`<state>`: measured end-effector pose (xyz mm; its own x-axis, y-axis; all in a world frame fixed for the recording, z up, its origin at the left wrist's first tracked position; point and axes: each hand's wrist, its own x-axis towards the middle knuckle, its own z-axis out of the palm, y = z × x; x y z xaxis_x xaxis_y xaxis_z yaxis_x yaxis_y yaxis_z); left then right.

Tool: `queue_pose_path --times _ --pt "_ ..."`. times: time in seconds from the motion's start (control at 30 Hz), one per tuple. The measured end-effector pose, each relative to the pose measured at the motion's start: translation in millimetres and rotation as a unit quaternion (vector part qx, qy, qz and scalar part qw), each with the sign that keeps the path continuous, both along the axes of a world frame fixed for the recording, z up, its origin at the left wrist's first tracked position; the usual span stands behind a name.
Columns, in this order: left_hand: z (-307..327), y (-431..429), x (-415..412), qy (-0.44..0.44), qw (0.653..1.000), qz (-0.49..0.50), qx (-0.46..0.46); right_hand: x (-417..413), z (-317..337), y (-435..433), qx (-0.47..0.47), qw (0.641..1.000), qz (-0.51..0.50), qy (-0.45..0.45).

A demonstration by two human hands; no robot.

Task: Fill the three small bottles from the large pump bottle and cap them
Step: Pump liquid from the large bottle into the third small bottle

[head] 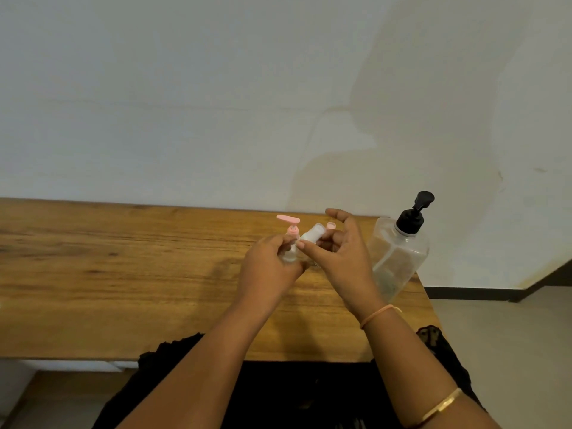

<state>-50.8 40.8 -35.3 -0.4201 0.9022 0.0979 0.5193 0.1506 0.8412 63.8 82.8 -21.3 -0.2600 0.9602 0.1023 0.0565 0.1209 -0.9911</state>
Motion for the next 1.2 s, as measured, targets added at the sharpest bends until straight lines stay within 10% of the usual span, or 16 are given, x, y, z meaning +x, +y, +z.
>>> queue_pose_path --times 0.67,1.2 --pt "1 -2 3 0.015 1.000 -0.011 0.013 6 4 1 -0.048 0.988 0.115 0.089" --pt "0 -2 2 0.109 0.994 -0.010 -0.022 13 4 3 -0.002 0.992 0.019 -0.125"
